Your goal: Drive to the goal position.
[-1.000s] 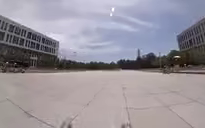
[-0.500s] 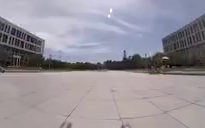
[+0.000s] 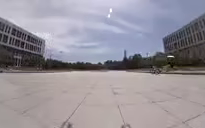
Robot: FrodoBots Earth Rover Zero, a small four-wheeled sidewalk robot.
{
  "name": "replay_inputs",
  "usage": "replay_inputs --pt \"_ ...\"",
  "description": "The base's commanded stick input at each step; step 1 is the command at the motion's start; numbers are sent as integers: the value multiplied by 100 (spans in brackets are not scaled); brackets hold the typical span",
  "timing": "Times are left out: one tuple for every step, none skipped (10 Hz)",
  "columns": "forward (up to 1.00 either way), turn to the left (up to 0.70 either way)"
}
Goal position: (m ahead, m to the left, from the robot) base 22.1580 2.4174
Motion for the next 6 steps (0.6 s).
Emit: replay_inputs --pt "70 0" --pt "70 0" --pt "70 0" --pt "70 0" --pt "70 0" --pt "70 0"
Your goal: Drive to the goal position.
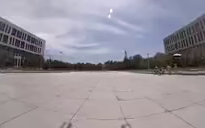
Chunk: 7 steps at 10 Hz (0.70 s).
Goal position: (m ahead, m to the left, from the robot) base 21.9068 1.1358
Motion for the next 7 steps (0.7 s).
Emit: replay_inputs --pt "70 0" --pt "70 0" --pt "70 0" --pt "70 0" --pt "70 0" --pt "70 0" --pt "70 0"
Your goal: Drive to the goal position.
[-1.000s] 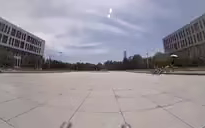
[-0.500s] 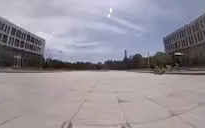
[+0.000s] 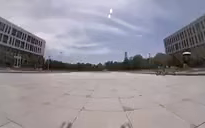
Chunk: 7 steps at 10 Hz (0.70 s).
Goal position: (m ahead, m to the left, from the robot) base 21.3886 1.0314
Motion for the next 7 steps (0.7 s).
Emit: replay_inputs --pt "70 0" --pt "70 0" --pt "70 0" --pt "70 0" --pt "70 0" --pt "70 0" --pt "70 0"
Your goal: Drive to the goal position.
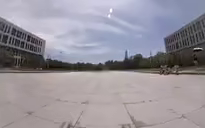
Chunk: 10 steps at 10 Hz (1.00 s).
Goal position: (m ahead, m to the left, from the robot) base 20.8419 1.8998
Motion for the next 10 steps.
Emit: replay_inputs --pt "70 -3" --pt "70 -23" --pt "70 -29" --pt "70 -10" --pt "70 0" --pt "70 0" --pt "70 0" --pt "70 0" --pt "70 0" --pt "70 0"
